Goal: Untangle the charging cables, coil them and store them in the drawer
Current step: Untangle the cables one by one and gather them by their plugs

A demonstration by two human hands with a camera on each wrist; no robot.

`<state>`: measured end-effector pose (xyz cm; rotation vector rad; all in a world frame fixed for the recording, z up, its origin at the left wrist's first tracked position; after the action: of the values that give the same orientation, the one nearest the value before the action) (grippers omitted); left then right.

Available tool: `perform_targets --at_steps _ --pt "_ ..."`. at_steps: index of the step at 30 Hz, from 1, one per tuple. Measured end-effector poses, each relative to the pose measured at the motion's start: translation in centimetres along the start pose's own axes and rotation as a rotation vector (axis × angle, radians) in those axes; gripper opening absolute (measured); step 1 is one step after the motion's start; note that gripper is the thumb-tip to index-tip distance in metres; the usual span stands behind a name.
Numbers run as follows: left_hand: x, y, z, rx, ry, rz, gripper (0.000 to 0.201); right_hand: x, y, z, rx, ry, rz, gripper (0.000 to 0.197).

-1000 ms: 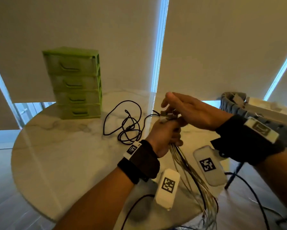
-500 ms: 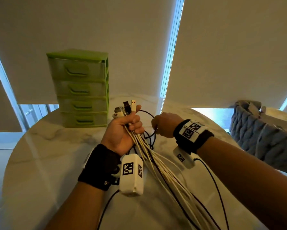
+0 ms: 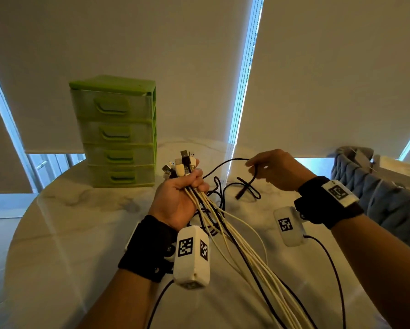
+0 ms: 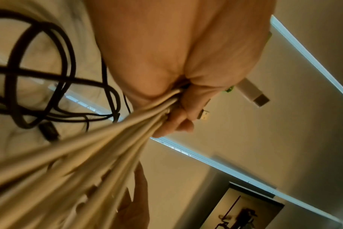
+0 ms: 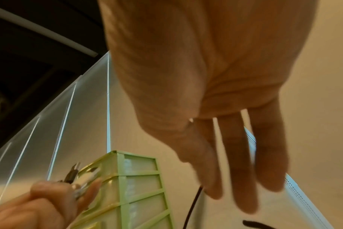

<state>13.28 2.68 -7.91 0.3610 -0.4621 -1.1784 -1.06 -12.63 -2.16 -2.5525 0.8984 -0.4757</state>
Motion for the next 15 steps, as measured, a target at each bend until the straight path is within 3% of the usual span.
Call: perform_targets --at_steps 2,3,5,7,10,13,15 --pt "0.1 -0.2 -0.1 0.022 0.010 -0.001 0.033 -0.3 0.2 1.2 -0.107 -0.139 0.034 0.048" --pt "0.1 -0.4 0.0 0.033 0.009 -0.013 0.032 -0.3 0.1 1.1 -0.131 -0.129 0.049 0.052" --pt "-0.1 -0.9 0.4 0.052 -0.005 -0.052 0.028 -0.3 -1.4 0.0 -0.098 0.003 0.018 0.044" --pt "-0.3 -1.4 0.9 0.072 -0.021 -0.087 0.023 -0.7 -4.7 -0.8 0.088 0.086 -0.089 0.037" --pt "-0.5 -1.6 1.3 0.082 -0.017 -0.100 0.014 -1.5 -10.3 -0.2 0.308 -0.058 -0.272 0.042" --pt "-0.7 -1.6 1.6 0.124 -0.019 -0.083 0.018 -1.8 -13.5 2.3 0.248 -0.223 -0.395 0.039" --pt "-1.0 -1.7 1.9 0.178 -0.040 -0.090 0.017 -1.7 -14.3 3.6 0.211 -0.191 -0.433 0.034"
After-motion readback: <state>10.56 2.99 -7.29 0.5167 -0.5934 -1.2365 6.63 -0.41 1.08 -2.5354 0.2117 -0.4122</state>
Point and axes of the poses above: each hand's wrist, its own x-axis towards the middle knuckle, its own z-axis out of the palm, y = z × x, the point moved 7 cm from there along x, towards the middle knuckle, and after that the axes turned 3 degrees about -x, right-handed, at the moved point
